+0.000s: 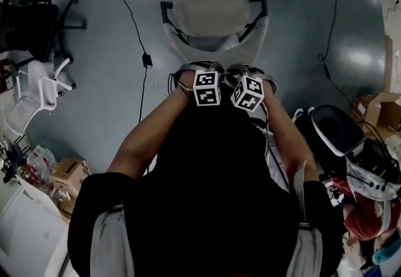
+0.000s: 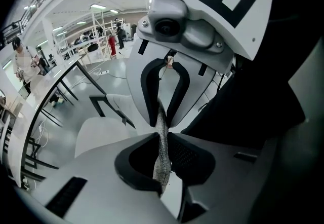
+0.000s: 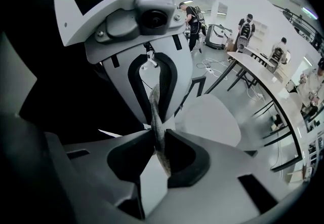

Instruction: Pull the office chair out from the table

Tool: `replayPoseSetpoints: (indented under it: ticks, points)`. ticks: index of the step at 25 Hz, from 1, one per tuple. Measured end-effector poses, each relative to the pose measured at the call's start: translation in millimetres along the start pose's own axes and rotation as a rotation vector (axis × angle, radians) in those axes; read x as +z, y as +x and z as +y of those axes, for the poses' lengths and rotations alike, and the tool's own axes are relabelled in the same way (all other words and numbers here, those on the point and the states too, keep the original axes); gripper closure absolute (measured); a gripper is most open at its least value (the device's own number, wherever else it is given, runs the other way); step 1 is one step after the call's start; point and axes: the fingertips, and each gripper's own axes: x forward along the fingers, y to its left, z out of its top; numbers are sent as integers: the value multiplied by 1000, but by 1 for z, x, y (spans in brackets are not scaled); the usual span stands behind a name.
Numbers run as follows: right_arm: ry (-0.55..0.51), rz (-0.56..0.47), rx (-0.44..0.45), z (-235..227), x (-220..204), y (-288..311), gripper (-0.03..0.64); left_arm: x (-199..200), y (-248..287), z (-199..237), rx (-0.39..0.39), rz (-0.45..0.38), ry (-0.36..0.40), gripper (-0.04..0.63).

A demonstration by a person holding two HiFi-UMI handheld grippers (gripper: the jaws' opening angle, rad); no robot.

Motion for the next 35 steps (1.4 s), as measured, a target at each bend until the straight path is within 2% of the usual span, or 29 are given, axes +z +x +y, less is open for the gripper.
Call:
replayPoseSetpoints:
  ticks: [7, 17, 21, 23, 26, 30, 33, 35]
  points:
    - [50, 4, 20, 11, 5, 4, 535, -8, -3, -9, -8, -2, 4, 532]
    - [40, 19, 5, 10, 11, 1, 531, -17, -6, -7, 24, -15, -12, 520]
    - [121, -47, 69, 11, 21, -20, 535, -11, -18, -7, 34, -39, 13, 517]
    - [164, -88, 97, 9, 30, -35, 537, -5, -31, -7, 33, -78, 12, 522]
    - [186, -167, 65, -4, 45, -66, 549, 9, -58, 0, 52, -167, -18, 528]
    - [214, -319, 41, -8, 81, -110, 577, 28, -112, 11, 127, -321, -71, 558]
    - [242, -483, 16, -17, 113, -151, 588, 47, -153, 26, 190, -445, -100, 572]
    - [268, -617, -7, -26, 132, -184, 593, 62, -177, 33, 200, -548, -130, 583]
